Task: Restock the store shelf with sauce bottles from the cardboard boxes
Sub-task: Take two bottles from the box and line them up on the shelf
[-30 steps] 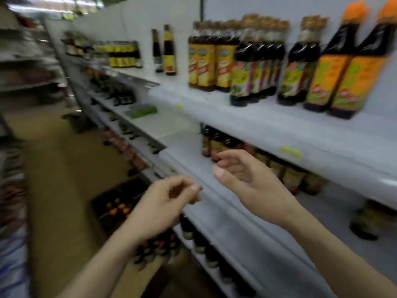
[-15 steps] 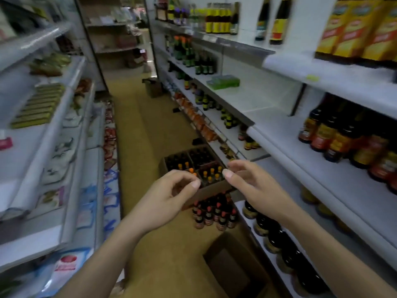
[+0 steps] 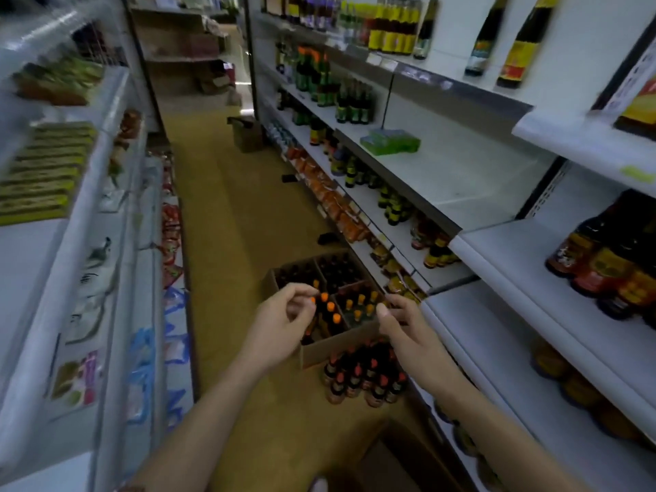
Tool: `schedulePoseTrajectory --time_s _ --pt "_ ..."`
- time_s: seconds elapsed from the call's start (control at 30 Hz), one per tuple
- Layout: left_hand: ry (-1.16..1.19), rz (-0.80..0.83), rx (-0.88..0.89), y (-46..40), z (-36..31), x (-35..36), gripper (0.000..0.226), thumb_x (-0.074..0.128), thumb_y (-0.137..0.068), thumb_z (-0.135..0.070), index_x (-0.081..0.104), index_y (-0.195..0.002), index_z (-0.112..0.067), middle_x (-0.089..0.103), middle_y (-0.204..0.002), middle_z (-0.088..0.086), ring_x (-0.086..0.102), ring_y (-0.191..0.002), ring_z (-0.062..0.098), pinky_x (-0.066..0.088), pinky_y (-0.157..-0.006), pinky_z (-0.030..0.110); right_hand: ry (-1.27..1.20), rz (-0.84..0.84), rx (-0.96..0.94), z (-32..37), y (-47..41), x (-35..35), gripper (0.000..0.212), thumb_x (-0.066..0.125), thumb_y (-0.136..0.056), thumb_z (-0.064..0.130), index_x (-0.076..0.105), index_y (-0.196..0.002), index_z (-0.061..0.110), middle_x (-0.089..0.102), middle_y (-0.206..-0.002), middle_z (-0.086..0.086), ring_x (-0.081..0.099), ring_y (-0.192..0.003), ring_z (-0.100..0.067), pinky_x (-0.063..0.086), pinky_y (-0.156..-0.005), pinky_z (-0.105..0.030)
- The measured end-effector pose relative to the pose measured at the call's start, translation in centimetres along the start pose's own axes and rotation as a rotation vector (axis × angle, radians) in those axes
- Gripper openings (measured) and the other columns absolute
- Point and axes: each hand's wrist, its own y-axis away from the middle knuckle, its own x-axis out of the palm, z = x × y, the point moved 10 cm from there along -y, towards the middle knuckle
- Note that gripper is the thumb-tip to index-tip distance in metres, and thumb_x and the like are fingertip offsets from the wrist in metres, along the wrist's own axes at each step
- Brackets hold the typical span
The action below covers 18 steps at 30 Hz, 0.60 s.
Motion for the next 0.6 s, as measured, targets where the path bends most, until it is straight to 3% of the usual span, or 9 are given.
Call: schedulePoseTrajectory --time_s 0.13,0.23,0.33,0.4,0.5,0.6 --pt "0.010 0.123 -0.084 -5.3 3.9 2.1 0.015 0.052 -0.098 -0.018 0.060 -0.100 -0.030 0.066 -0.098 -0.002 0.063 -0.090 0.007 0.048 -0.073 0.013 -0.015 0.057 0.041 -1.9 -7.7 3.5 0.070 0.034 -0.081 0.069 0.031 -0.141 0.032 0.053 -0.122 0.012 0.055 -0.106 -0.003 0.042 -0.074 -0.014" --pt "-0.051 0.187 -0.154 -11.0 6.8 3.1 0.014 0.049 -0.099 -0.017 0.058 -0.100 -0.027 0.062 -0.101 -0.004 0.061 -0.090 0.008 0.049 -0.077 0.017 -0.043 0.071 0.069 -3.7 -14.3 6.1 0.059 0.036 -0.093 0.058 0.030 -0.144 0.028 0.050 -0.111 0.021 0.052 -0.090 0.009 0.042 -0.065 -0.010" --pt "-0.134 0.242 -0.250 -17.2 10.2 4.5 0.012 0.048 -0.100 -0.018 0.056 -0.105 -0.025 0.061 -0.107 0.001 0.062 -0.097 0.016 0.050 -0.084 0.026 -0.084 0.067 0.135 -6.4 -20.6 6.5 0.060 0.038 -0.096 0.054 0.030 -0.146 0.023 0.048 -0.107 0.020 0.049 -0.091 0.009 0.039 -0.066 -0.010" --pt "-0.204 0.292 -0.295 -21.0 11.9 5.9 0.012 0.048 -0.100 -0.020 0.054 -0.108 -0.026 0.060 -0.113 0.003 0.061 -0.102 0.020 0.050 -0.084 0.028 -0.083 0.063 0.177 -8.0 -24.0 5.8 0.061 0.041 -0.096 0.053 0.030 -0.147 0.022 0.049 -0.112 0.015 0.050 -0.095 0.003 0.040 -0.069 -0.010" --pt "-0.302 0.342 -0.295 -26.6 13.9 7.9 0.020 0.049 -0.100 -0.024 0.055 -0.119 -0.023 0.047 -0.121 -0.005 0.056 -0.106 0.012 0.045 -0.076 0.016 -0.041 0.027 0.200 -10.2 -29.1 3.9 0.070 0.048 -0.090 0.056 0.028 -0.148 0.022 0.046 -0.132 0.001 0.049 -0.122 -0.014 0.041 -0.082 -0.016" --pt "-0.357 0.394 -0.315 -30.1 15.9 10.0 0.026 0.050 -0.099 -0.027 0.053 -0.125 -0.021 0.040 -0.129 -0.003 0.052 -0.102 0.008 0.041 -0.079 0.016 -0.004 -0.005 0.218 -11.9 -33.0 2.3 0.071 0.055 -0.090 0.053 0.028 -0.148 0.022 0.043 -0.140 -0.002 0.043 -0.131 -0.019 0.045 -0.096 -0.030"
